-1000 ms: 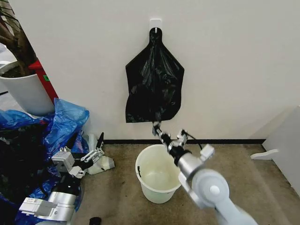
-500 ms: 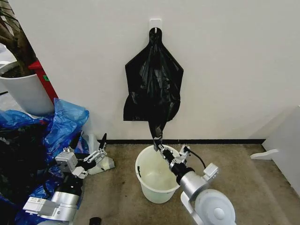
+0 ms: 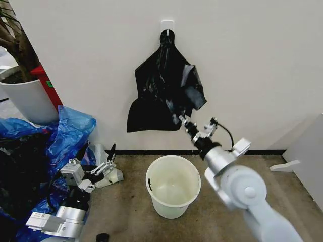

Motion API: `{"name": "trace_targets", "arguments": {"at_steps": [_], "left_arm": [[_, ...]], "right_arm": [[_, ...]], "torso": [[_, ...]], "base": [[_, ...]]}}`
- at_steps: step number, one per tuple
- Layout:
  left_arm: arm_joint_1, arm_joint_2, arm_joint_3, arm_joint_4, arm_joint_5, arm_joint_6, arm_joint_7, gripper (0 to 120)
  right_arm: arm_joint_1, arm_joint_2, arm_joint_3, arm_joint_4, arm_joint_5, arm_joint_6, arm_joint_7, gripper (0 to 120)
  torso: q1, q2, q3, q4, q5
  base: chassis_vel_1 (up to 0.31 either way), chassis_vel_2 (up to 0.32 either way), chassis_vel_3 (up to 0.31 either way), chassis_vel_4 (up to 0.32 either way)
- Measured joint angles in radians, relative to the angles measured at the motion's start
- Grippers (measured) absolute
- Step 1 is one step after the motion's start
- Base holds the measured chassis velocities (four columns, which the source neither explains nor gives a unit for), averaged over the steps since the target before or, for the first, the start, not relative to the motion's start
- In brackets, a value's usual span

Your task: Place the garbage bag over the trash bin.

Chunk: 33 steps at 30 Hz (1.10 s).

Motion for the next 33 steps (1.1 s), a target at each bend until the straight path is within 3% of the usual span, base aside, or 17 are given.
{"name": "trace_targets", "arguments": {"at_steps": [4, 9, 10, 11, 15, 18, 23, 30, 33], "left_arm": [[-0.017, 0.05, 0.016, -0.008, -0.036, 0.034, -0.02, 100], [-0.088, 0.227, 0.038, -0.019, -0.177, 0.112, -0.076, 100], [-0.124, 0.291, 0.056, -0.009, -0.221, 0.126, -0.095, 100], [-0.124, 0.291, 0.056, -0.009, -0.221, 0.126, -0.095, 100], [-0.273, 0.423, 0.122, 0.016, -0.331, 0.165, -0.146, 100], [-0.348, 0.47, 0.158, 0.018, -0.386, 0.189, -0.181, 100], [-0.573, 0.615, 0.253, 0.019, -0.562, 0.25, -0.264, 100], [-0.901, 0.672, 0.361, 0.072, -0.764, 0.323, -0.321, 100], [-0.967, 0.673, 0.375, 0.089, -0.808, 0.353, -0.323, 100]], "right_arm": [[-0.04, 0.001, -0.008, 0.001, -0.025, -0.008, -0.012, 0], [-0.053, -0.005, -0.009, -0.013, -0.057, -0.015, -0.037, 0], [-0.051, -0.005, -0.007, -0.019, -0.063, -0.015, -0.042, 0], [-0.051, -0.005, -0.007, -0.019, -0.063, -0.015, -0.042, 0], [-0.033, -0.005, -0.007, -0.023, -0.07, -0.015, -0.044, 0], [-0.029, -0.009, -0.009, -0.028, -0.077, -0.015, -0.046, 0], [-0.02, -0.027, -0.012, -0.046, -0.102, -0.023, -0.06, 0], [-0.018, -0.035, -0.027, -0.073, -0.148, -0.027, -0.082, 0], [-0.009, -0.037, -0.042, -0.079, -0.155, -0.027, -0.084, 0]], "torso": [[0.0, 0.0, 0.0, -0.0002, -0.0001], [0.0, 0.0, 0.0, -0.0003, -0.0001], [0.0, 0.0, 0.0, -0.0005, 0.0], [0.0, 0.0, 0.0, -0.0005, 0.0], [0.0, 0.0, 0.0, 0.0, -0.0003], [0.0, 0.0, 0.0, -0.0003, -0.0004], [0.0, 0.0, 0.0, 0.0, 0.0], [0.0, 0.0, 0.0, -0.0006, -0.0001], [0.0, 0.0, 0.0, -0.0002, 0.0]], "base": [[0.0, 0.0, 0.0, 0.0], [0.0, 0.0, 0.0, 0.0], [0.0, 0.0, 0.0, 0.0], [0.0, 0.0, 0.0, 0.0], [0.0, 0.0, 0.0, 0.0], [0.0, 0.0, 0.0, 0.0], [0.0, 0.0, 0.0, 0.0], [0.0, 0.0, 0.0, 0.0], [0.0, 0.0, 0.0, 0.0]]}}
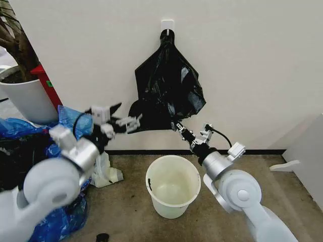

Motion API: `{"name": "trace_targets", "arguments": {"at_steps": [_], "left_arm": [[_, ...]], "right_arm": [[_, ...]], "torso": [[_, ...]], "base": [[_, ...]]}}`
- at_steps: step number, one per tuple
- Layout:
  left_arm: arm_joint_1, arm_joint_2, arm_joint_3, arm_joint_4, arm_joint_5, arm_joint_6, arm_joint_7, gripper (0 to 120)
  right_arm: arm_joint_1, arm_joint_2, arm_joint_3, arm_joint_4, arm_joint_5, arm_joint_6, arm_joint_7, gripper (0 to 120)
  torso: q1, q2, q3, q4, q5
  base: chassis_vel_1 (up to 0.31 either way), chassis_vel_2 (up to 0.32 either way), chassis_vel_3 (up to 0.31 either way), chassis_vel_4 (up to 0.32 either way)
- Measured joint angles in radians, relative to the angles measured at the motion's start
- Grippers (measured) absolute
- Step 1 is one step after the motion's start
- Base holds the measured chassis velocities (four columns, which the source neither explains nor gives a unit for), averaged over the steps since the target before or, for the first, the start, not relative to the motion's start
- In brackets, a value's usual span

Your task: Place the garbage bag over the trash bin.

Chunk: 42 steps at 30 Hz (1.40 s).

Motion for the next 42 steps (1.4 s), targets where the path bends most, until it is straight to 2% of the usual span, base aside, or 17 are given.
{"name": "trace_targets", "arguments": {"at_steps": [3, 6, 7, 10, 11, 13, 15, 18, 21, 28, 36, 42], "left_arm": [[-0.083, -0.006, 0.013, 0.026, -0.058, 0.043, -0.001, 100], [-0.2, -0.028, 0.08, 0.047, -0.092, 0.083, -0.029, 100], [-0.2, -0.028, 0.08, 0.047, -0.092, 0.083, -0.029, 100], [-0.345, -0.077, 0.189, 0.081, -0.129, 0.118, -0.087, 100], [-0.415, -0.106, 0.241, 0.103, -0.134, 0.126, -0.109, 100], [-0.528, -0.164, 0.309, 0.139, -0.135, 0.151, -0.159, 100], [-0.56, -0.184, 0.326, 0.148, -0.136, 0.165, -0.181, 100], [-0.647, -0.238, 0.388, 0.173, -0.135, 0.233, -0.28, 100], [-0.687, -0.266, 0.427, 0.181, -0.132, 0.33, -0.393, 100], [-0.723, -0.277, 0.486, 0.179, -0.128, 0.426, -0.489, 100], [-0.768, -0.334, 0.599, 0.24, -0.14, 0.434, -0.547, 100], [-0.777, -0.359, 0.63, 0.274, -0.134, 0.433, -0.625, 100]], "right_arm": [[0.008, 0.0, -0.022, -0.004, -0.018, -0.001, -0.001, 0], [0.02, 0.0, -0.045, -0.008, -0.038, -0.001, -0.002, 0], [0.02, 0.0, -0.045, -0.008, -0.038, -0.001, -0.002, 0], [0.026, 0.001, -0.057, -0.008, -0.043, -0.001, -0.002, 0], [0.025, 0.001, -0.059, -0.008, -0.046, -0.001, -0.002, 0], [0.017, 0.001, -0.058, -0.002, -0.054, 0.0, -0.002, 0], [0.013, 0.0, -0.057, 0.0, -0.056, 0.0, -0.002, 0], [0.0, 0.0, -0.054, 0.007, -0.064, 0.0, -0.003, 0], [-0.013, -0.001, -0.05, 0.012, -0.069, 0.0, -0.008, 0], [-0.027, 0.004, -0.043, 0.011, -0.079, 0.0, -0.019, 0], [-0.027, 0.011, -0.062, 0.006, -0.092, 0.0, -0.017, 0], [-0.046, 0.006, -0.053, 0.01, -0.095, 0.0, -0.018, 0]], "torso": [[0.0, 0.0, 0.0, 0.0003, -0.0001], [0.0, 0.0, 0.0, 0.0004, -0.0005], [0.0, 0.0, 0.0, 0.0004, -0.0005], [0.0, 0.0, 0.0, 0.0003, 0.0002], [0.0, 0.0, 0.0, -0.0001, -0.0007], [0.0, 0.0, 0.0, -0.0004, 0.0006], [0.0, 0.0, 0.0, -0.0007, 0.0004], [0.0, 0.0, 0.0, -0.0006, 0.0005], [0.0, 0.0, 0.0, 0.0001, 0.0], [0.0, 0.0, 0.0, 0.0003, 0.0], [0.0, 0.0, 0.0, -0.0001, 0.0], [0.0, 0.0, 0.0, -0.0001, 0.0]], "base": [[0.0, 0.0, 0.0, 0.0], [0.0, 0.0, 0.0, 0.0], [0.0, 0.0, 0.0, 0.0], [0.0, 0.0, 0.0, 0.0], [0.0, 0.0, 0.0, 0.0], [0.0, 0.0, 0.0, 0.0], [0.0, 0.0, 0.0, 0.0], [0.0, 0.0, 0.0, 0.0], [0.0, 0.0, 0.0, 0.0], [0.0, 0.0, 0.0, 0.0], [0.0, 0.0, 0.0, 0.0], [0.0, 0.0, 0.0, 0.0]]}}
